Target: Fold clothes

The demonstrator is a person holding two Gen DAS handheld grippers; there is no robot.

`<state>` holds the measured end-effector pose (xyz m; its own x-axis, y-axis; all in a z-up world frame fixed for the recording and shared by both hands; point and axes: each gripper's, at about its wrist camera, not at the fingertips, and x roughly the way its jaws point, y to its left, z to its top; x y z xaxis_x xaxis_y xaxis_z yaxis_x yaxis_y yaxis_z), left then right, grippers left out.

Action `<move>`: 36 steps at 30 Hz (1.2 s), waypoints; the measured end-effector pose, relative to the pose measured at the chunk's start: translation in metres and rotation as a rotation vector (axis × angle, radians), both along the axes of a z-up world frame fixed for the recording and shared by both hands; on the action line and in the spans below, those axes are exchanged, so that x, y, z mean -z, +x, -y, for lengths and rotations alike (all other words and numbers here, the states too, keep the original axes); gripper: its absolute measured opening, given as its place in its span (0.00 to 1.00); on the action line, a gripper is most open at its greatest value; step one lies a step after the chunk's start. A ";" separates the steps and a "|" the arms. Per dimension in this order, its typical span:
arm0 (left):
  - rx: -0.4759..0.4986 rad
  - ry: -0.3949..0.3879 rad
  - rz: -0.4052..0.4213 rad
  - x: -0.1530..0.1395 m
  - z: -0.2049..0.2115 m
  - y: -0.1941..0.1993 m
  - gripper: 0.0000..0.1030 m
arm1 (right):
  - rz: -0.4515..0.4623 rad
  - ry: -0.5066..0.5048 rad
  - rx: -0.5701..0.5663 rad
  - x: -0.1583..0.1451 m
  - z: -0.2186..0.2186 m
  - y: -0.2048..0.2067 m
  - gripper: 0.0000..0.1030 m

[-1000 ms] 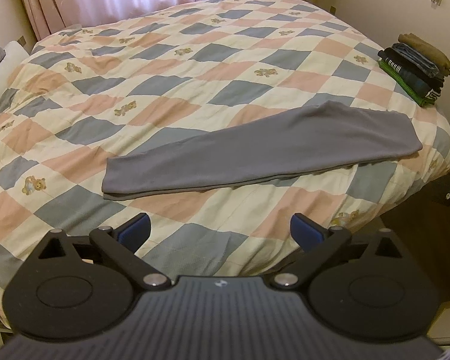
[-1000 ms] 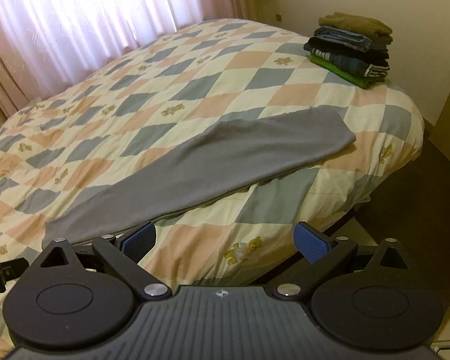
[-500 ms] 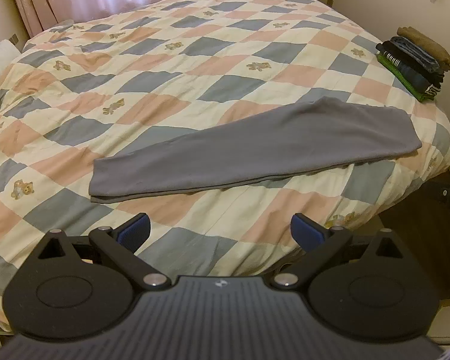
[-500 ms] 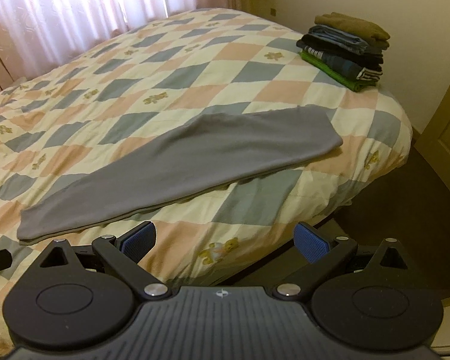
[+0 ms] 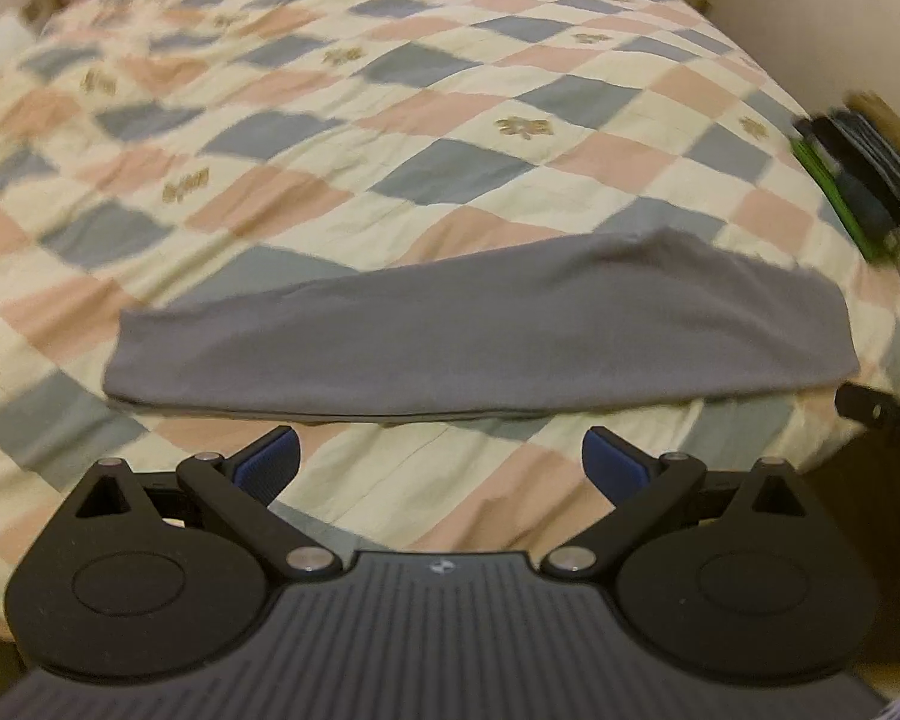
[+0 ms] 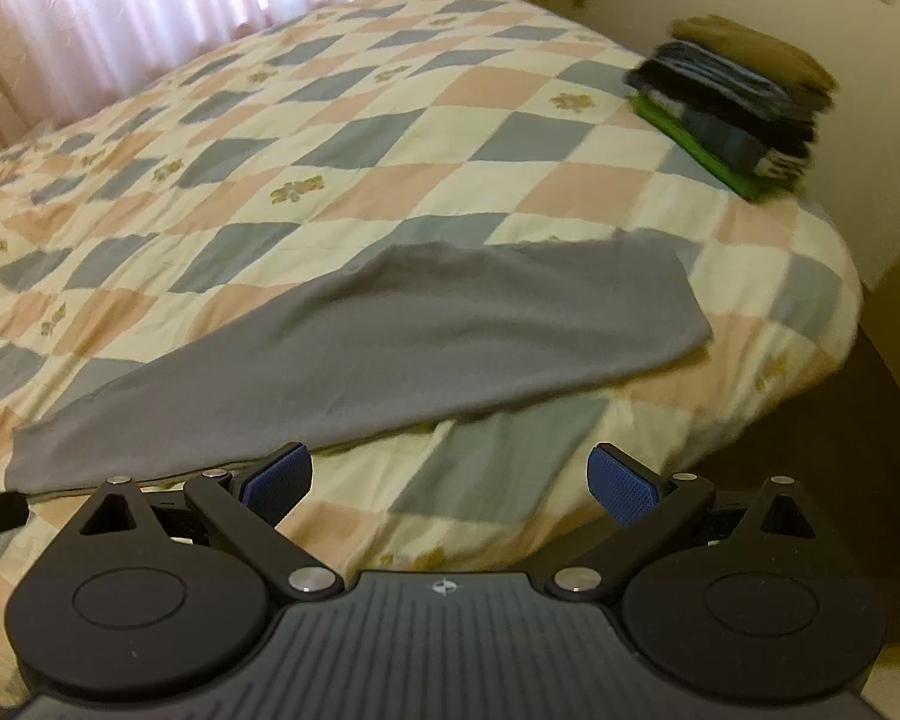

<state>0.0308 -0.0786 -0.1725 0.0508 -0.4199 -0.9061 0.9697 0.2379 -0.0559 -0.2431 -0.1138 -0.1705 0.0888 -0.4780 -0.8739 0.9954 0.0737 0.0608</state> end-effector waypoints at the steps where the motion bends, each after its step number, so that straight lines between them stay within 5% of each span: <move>1: -0.035 0.007 -0.013 0.007 0.004 0.005 0.96 | -0.008 -0.005 -0.038 0.005 0.010 0.003 0.98; 9: -0.389 0.062 -0.200 0.067 -0.029 0.087 0.90 | -0.056 -0.012 -0.390 0.064 0.050 0.063 0.98; 15: -0.709 -0.007 -0.389 0.112 -0.071 0.189 0.62 | -0.057 0.064 -0.541 0.110 0.050 0.124 0.97; 22: -0.874 -0.085 -0.492 0.174 -0.081 0.294 0.58 | -0.053 0.030 -0.655 0.144 0.028 0.201 0.83; 28: -0.939 -0.161 -0.655 0.218 -0.085 0.354 0.60 | -0.125 -0.157 -0.798 0.172 -0.011 0.288 0.78; 36: -0.980 -0.238 -0.804 0.251 -0.094 0.384 0.58 | -0.286 -0.507 -1.112 0.215 -0.087 0.400 0.77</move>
<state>0.4149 0.0154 -0.4233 -0.0945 -0.6724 -0.7341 0.0717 0.7309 -0.6787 0.1566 -0.0266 -0.3851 0.4971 -0.5534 -0.6683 0.3522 0.8326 -0.4275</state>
